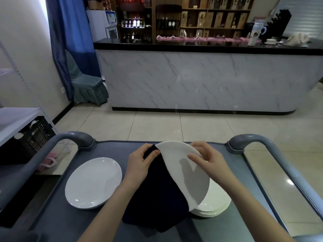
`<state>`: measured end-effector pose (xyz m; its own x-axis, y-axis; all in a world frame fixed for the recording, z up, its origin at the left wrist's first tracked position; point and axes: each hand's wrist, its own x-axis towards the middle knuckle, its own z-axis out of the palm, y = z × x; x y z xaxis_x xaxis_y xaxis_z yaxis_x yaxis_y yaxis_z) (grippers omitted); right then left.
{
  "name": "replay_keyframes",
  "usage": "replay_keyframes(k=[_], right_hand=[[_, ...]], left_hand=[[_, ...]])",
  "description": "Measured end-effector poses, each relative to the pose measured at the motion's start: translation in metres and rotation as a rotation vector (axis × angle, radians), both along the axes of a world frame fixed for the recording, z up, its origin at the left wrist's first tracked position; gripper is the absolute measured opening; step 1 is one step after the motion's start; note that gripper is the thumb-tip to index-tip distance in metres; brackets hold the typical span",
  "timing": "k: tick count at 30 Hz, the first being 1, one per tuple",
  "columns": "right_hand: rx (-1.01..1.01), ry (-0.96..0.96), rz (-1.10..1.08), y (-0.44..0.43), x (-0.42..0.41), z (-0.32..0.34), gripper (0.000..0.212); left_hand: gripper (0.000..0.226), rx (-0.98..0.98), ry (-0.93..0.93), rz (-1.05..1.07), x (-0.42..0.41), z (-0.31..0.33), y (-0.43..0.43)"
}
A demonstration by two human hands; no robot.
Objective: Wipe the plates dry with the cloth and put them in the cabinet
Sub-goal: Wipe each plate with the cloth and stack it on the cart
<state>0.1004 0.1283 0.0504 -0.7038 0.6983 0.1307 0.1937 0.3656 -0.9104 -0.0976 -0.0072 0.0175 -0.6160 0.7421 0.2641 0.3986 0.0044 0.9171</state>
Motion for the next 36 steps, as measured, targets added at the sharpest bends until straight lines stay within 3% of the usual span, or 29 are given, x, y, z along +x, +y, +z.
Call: replay_keyframes(k=[5, 9, 15, 19, 24, 26, 29, 34, 36], right_hand=[[0.323, -0.333, 0.190, 0.001, -0.029, 0.011, 0.020], [0.227, -0.132, 0.090, -0.001, -0.029, 0.000, 0.022], [-0.161, 0.222, -0.294, -0.015, -0.021, -0.020, 0.019], [-0.120, 0.143, -0.255, -0.017, -0.016, -0.024, 0.019], [0.109, -0.068, 0.054, -0.011, -0.024, -0.011, 0.019], [0.138, -0.076, 0.081, -0.013, -0.027, -0.010, 0.018], [0.074, 0.019, -0.029, -0.013, -0.023, -0.013, 0.020], [-0.196, 0.282, -0.397, -0.024, -0.024, -0.027, 0.025], [-0.200, 0.268, -0.392, -0.024, -0.023, -0.027, 0.024]], left_hand=[[0.015, -0.082, 0.166, -0.227, 0.006, 0.012, 0.011], [0.011, -0.091, 0.068, -0.141, 0.001, 0.008, 0.009], [0.024, -0.036, -0.104, 0.172, 0.000, -0.012, -0.004], [0.026, -0.088, -0.039, 0.122, -0.008, -0.010, -0.006], [0.022, -0.164, 0.188, -0.180, -0.003, 0.014, 0.007], [0.025, -0.183, 0.237, -0.205, 0.002, 0.016, 0.012], [0.024, -0.136, 0.189, -0.084, -0.001, 0.012, 0.010], [0.023, -0.058, -0.013, 0.158, -0.010, 0.001, 0.003], [0.029, -0.042, -0.089, 0.190, -0.007, -0.007, -0.001]])
